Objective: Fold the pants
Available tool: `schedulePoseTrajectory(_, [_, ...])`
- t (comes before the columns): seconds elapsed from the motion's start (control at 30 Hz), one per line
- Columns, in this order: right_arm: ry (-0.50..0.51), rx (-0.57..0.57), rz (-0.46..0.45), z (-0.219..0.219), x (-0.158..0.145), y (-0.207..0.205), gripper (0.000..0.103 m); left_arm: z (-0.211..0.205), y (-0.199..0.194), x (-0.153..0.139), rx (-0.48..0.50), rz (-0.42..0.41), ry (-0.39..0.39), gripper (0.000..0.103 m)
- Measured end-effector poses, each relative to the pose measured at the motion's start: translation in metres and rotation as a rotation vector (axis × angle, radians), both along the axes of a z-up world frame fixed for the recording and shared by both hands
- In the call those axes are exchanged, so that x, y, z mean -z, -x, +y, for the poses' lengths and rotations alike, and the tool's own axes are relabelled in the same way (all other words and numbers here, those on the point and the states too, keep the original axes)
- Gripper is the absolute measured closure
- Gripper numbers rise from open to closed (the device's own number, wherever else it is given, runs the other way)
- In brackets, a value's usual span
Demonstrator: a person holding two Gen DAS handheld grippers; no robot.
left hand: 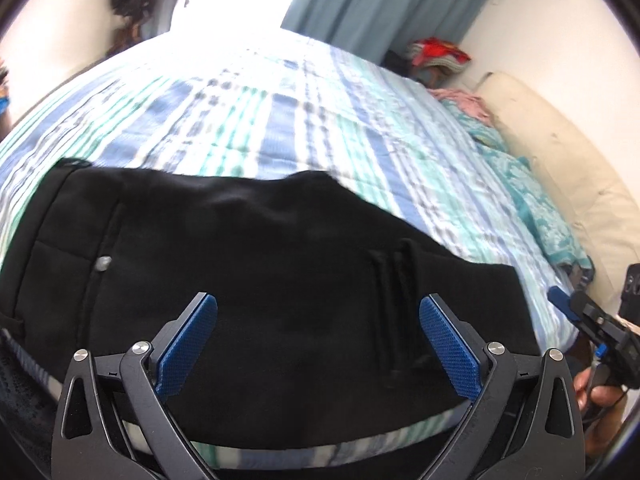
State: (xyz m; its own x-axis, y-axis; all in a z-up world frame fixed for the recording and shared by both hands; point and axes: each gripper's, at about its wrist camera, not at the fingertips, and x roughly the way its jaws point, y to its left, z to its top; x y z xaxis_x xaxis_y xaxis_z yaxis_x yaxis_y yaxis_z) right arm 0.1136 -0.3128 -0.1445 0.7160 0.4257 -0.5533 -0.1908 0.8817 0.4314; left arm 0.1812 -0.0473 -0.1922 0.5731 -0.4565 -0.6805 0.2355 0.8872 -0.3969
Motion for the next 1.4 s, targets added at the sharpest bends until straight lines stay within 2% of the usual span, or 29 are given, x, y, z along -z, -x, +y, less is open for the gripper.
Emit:
schedulePoseTrajectory(0.07, [0.044, 0.089, -0.025, -0.025, 0.000, 0.024, 0.025, -0.037, 0.007, -0.009, 0.130, -0.037, -0.015, 0.002])
schedulePoseTrajectory(0.13, [0.036, 0.158, -0.013, -0.047, 0.006, 0.042, 0.025, -0.075, 0.007, -0.008, 0.226, -0.038, -0.101, 0.005])
schedulePoseTrajectory(0.17, [0.018, 0.188, 0.003, -0.059, 0.008, 0.051, 0.025, -0.090, 0.004, -0.003, 0.245, -0.028, -0.151, 0.014])
schedulePoseTrajectory(0.23, [-0.050, 0.232, 0.004, -0.078, 0.007, 0.058, 0.025, -0.110, -0.003, 0.012, 0.265, 0.026, -0.204, 0.025])
schedulePoseTrajectory(0.33, [-0.041, 0.267, -0.029, -0.086, 0.000, 0.056, 0.025, -0.125, -0.009, 0.029, 0.277, 0.085, -0.239, 0.032])
schedulePoseTrajectory(0.43, [-0.011, 0.269, -0.027, -0.087, 0.001, 0.054, 0.025, -0.131, -0.006, 0.033, 0.277, 0.100, -0.275, 0.096])
schedulePoseTrajectory(0.5, [-0.016, 0.287, -0.031, -0.091, 0.002, 0.053, 0.025, -0.121, -0.002, 0.028, 0.255, 0.109, -0.239, 0.099])
schedulePoseTrajectory(0.6, [-0.042, 0.357, -0.046, -0.106, 0.000, 0.059, 0.025, -0.103, 0.009, 0.025, 0.217, 0.090, -0.252, 0.099])
schedulePoseTrajectory(0.67, [-0.083, 0.385, -0.023, -0.117, 0.004, 0.060, 0.025, -0.097, 0.009, 0.033, 0.207, 0.111, -0.270, 0.099])
schedulePoseTrajectory(0.77, [-0.194, 0.327, 0.041, -0.119, 0.017, 0.053, 0.025, -0.095, 0.009, 0.035, 0.200, 0.118, -0.268, 0.099])
schedulePoseTrajectory(0.83, [-0.265, 0.236, 0.140, -0.106, 0.035, 0.041, 0.025, -0.099, 0.010, 0.034, 0.206, 0.107, -0.289, 0.099])
schedulePoseTrajectory(0.9, [-0.294, 0.179, 0.367, -0.091, 0.075, 0.026, 0.025, -0.101, 0.011, 0.037, 0.213, 0.102, -0.310, 0.098])
schedulePoseTrajectory(0.93, [-0.286, 0.180, 0.432, -0.086, 0.088, 0.023, 0.027, -0.101, 0.012, 0.038, 0.217, 0.099, -0.313, 0.097])
schedulePoseTrajectory(0.97, [-0.281, 0.186, 0.405, -0.086, 0.084, 0.025, 0.027, -0.099, 0.012, 0.037, 0.221, 0.093, -0.309, 0.093])
schedulePoseTrajectory(1.07, [-0.348, 0.120, 0.316, -0.094, 0.050, 0.019, 0.027, -0.094, 0.013, 0.035, 0.225, 0.093, -0.274, 0.091])
schedulePoseTrajectory(1.13, [-0.334, 0.149, 0.235, -0.111, 0.023, 0.004, 0.027, -0.094, 0.012, 0.037, 0.224, 0.096, -0.270, 0.091])
schedulePoseTrajectory(1.2, [-0.380, 0.202, 0.211, -0.137, 0.011, -0.023, 0.027, -0.095, 0.011, 0.038, 0.226, 0.093, -0.275, 0.091])
schedulePoseTrajectory(1.23, [-0.438, 0.210, 0.228, -0.149, 0.016, -0.040, 0.026, -0.095, 0.011, 0.038, 0.228, 0.092, -0.277, 0.091])
schedulePoseTrajectory(1.3, [-0.549, 0.202, 0.349, -0.165, 0.049, -0.075, 0.025, -0.095, 0.010, 0.039, 0.227, 0.091, -0.273, 0.091])
schedulePoseTrajectory(1.37, [-0.544, 0.260, 0.499, -0.170, 0.094, -0.096, 0.031, -0.094, 0.010, 0.040, 0.230, 0.092, -0.257, 0.089])
schedulePoseTrajectory(1.4, [-0.507, 0.268, 0.531, -0.169, 0.105, -0.102, 0.043, -0.093, 0.010, 0.041, 0.230, 0.092, -0.255, 0.089])
